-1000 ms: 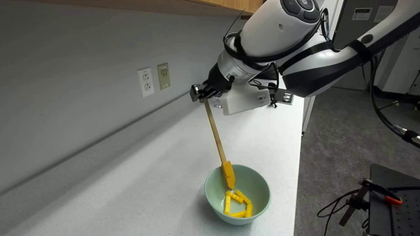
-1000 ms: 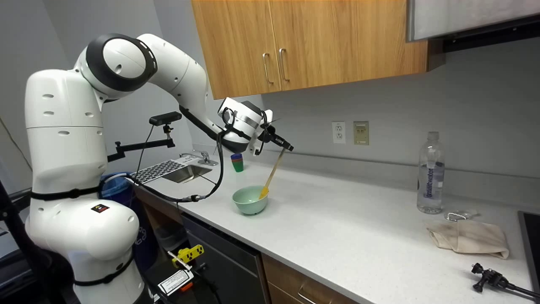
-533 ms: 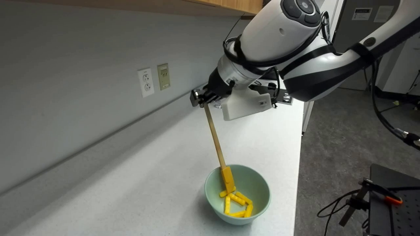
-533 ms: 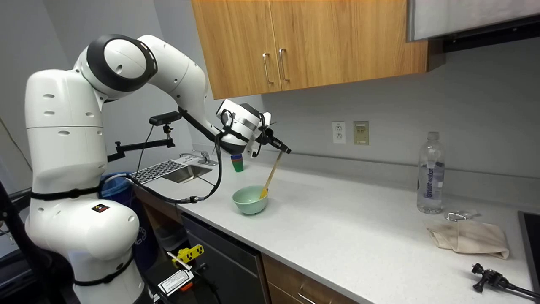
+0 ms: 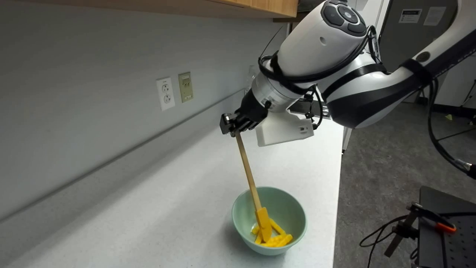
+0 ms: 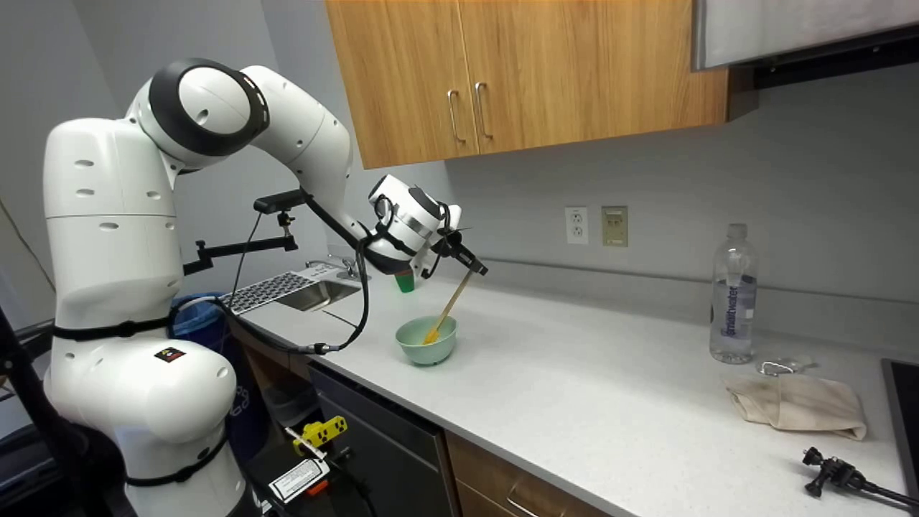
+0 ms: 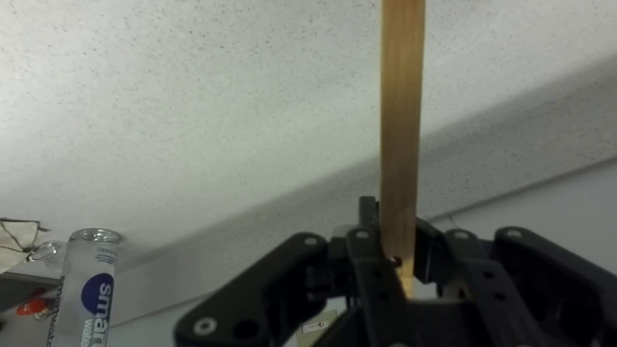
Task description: Mix in the bowl with the spatula
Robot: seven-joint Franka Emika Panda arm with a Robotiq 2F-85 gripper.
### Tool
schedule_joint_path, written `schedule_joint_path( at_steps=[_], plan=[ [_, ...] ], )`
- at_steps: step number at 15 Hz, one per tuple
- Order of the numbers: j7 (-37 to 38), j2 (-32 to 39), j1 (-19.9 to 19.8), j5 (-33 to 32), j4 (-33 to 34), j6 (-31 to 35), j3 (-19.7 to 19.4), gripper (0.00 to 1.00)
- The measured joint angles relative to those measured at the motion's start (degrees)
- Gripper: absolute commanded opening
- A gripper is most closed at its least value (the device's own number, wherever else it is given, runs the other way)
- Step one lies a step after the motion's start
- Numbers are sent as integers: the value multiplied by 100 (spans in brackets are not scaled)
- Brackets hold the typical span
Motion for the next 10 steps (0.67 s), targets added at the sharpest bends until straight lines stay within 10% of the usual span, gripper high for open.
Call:
schedule_joint_path(
  at_steps=[10],
  plan=[
    [834, -46, 146, -1291, 353, -242, -208, 2]
  ],
)
